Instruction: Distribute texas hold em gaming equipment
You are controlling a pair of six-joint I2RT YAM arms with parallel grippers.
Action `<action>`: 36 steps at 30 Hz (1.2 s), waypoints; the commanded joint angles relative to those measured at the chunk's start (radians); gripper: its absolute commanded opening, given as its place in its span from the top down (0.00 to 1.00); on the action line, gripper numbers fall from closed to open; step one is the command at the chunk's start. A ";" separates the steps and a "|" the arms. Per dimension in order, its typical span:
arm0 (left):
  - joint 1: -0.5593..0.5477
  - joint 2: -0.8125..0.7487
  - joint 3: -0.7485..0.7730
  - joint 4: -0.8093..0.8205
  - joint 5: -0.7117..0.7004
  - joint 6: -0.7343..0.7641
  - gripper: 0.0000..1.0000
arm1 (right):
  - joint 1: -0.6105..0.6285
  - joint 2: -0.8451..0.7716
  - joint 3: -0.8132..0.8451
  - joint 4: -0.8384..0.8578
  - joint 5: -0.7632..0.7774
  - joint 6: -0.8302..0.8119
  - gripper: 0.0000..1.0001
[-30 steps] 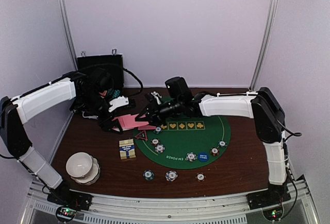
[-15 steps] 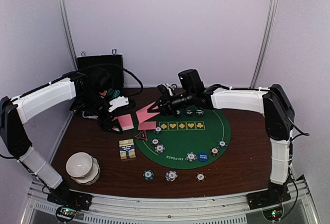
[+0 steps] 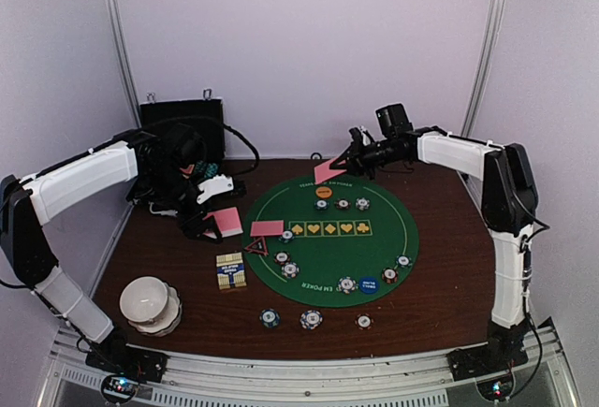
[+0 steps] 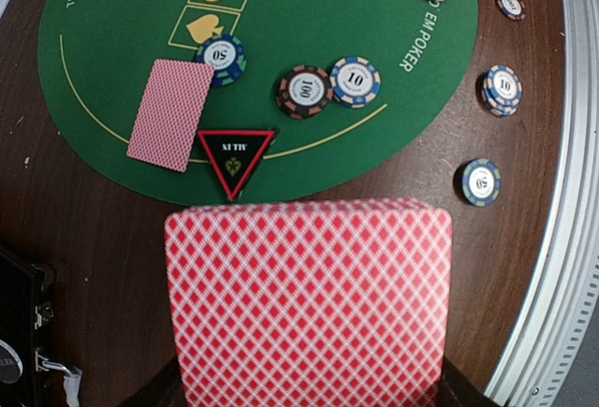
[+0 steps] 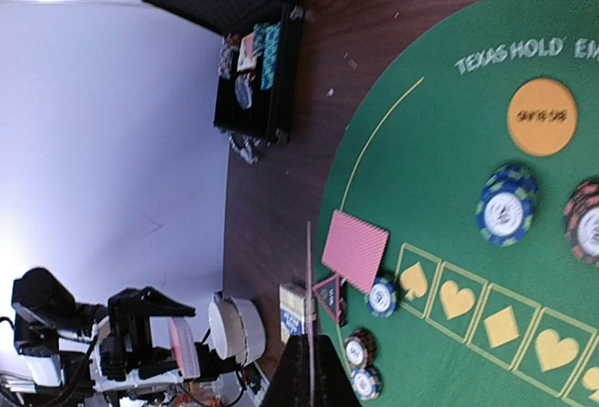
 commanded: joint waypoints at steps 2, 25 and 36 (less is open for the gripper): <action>0.006 -0.020 0.029 0.002 0.013 0.008 1.00 | -0.057 0.149 0.134 -0.118 0.092 -0.100 1.00; 0.006 -0.010 0.034 -0.006 0.020 0.013 1.00 | -0.098 0.453 0.503 -0.233 0.279 -0.168 0.74; 0.006 -0.019 0.034 -0.011 0.022 0.011 1.00 | -0.098 0.328 0.489 -0.381 0.457 -0.304 0.36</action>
